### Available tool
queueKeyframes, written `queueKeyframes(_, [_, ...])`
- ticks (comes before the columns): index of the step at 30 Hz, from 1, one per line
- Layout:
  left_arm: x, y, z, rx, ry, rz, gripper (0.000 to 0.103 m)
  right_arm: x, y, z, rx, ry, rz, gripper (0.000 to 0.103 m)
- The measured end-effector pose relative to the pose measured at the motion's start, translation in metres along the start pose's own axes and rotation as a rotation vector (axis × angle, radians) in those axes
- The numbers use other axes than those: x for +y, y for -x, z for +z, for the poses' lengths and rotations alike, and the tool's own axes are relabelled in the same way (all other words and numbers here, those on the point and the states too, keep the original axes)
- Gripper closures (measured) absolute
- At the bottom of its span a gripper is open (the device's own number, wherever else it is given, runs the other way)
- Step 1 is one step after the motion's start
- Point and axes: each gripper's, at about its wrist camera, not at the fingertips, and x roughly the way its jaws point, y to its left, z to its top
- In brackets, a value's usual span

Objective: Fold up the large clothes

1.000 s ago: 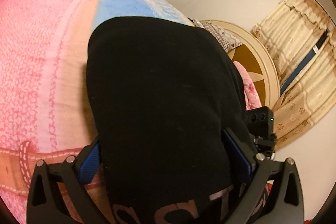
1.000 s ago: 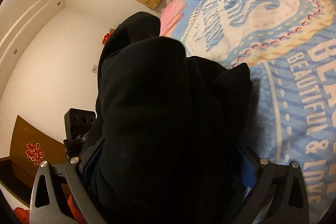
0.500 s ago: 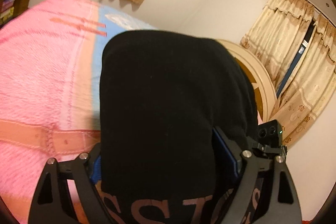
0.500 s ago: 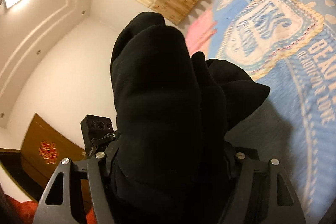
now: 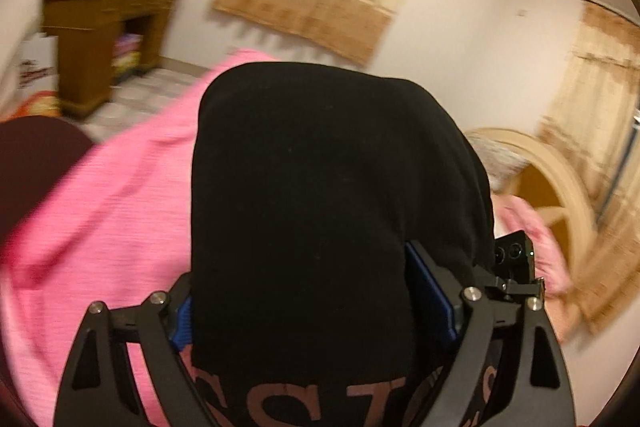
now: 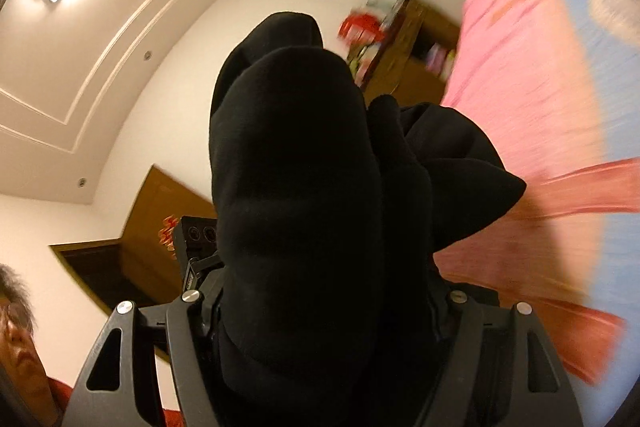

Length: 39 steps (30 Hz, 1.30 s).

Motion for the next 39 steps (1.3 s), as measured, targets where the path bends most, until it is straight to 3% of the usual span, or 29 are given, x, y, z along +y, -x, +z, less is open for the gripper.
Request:
queueKeyframes(4, [0.051, -0.026, -0.004, 0.016, 0.055, 0.16, 0.012, -0.047, -0.076, 0.001, 0.071, -0.057, -0.009, 0.031])
queueKeyframes(6, [0.082, -0.058, -0.017, 0.065, 0.103, 0.23, 0.012, -0.069, -0.103, -0.002, 0.093, -0.064, -0.089, 0.031])
queueKeyframes(7, [0.095, -0.073, -0.023, 0.088, 0.119, 0.268, 0.006, -0.08, -0.113, -0.004, 0.098, -0.066, -0.146, 0.031])
queueKeyframes(8, [0.106, -0.08, -0.029, 0.047, 0.129, 0.263, 0.0, -0.087, -0.119, -0.004, 0.089, -0.065, -0.175, 0.031])
queueKeyframes(10, [0.109, -0.084, -0.03, 0.004, 0.135, 0.227, 0.0, -0.089, -0.122, -0.001, 0.076, -0.05, -0.182, 0.024])
queueKeyframes(14, [0.091, -0.095, -0.023, -0.014, 0.044, 0.31, 0.0, -0.083, -0.119, -0.004, 0.075, -0.053, -0.246, 0.019])
queueKeyframes(16, [0.093, -0.096, -0.021, -0.023, 0.027, 0.331, 0.0, -0.075, -0.106, 0.001, 0.058, -0.039, -0.291, 0.019])
queueKeyframes(19, [0.087, -0.083, -0.025, -0.058, -0.008, 0.401, 0.0, -0.036, -0.082, 0.0, -0.01, 0.074, -0.43, 0.019])
queueKeyframes(22, [0.086, -0.062, -0.028, -0.088, -0.08, 0.485, 0.0, 0.022, -0.064, -0.01, -0.083, 0.292, -0.62, 0.019])
queueKeyframes(25, [0.074, -0.048, -0.033, -0.098, -0.145, 0.535, 0.0, 0.067, -0.066, -0.025, -0.095, 0.492, -0.705, 0.02])
queueKeyframes(26, [0.07, -0.043, -0.032, -0.103, -0.159, 0.539, 0.0, 0.078, -0.064, -0.036, -0.091, 0.533, -0.704, 0.024])
queueKeyframes(28, [0.065, -0.035, -0.033, -0.116, -0.171, 0.54, 0.0, 0.099, -0.07, -0.051, -0.049, 0.593, -0.711, 0.07])
queueKeyframes(32, [0.061, -0.024, -0.041, -0.127, -0.187, 0.556, 0.0, 0.106, -0.09, -0.071, 0.005, 0.658, -0.743, 0.07])
queueKeyframes(35, [0.064, -0.034, -0.043, -0.096, -0.185, 0.584, 0.0, 0.077, -0.12, -0.067, 0.075, 0.583, -0.782, 0.07])
queueKeyframes(39, [0.079, -0.049, -0.051, -0.056, -0.115, 0.516, 0.0, 0.031, -0.124, -0.067, 0.092, 0.464, -0.805, 0.07])
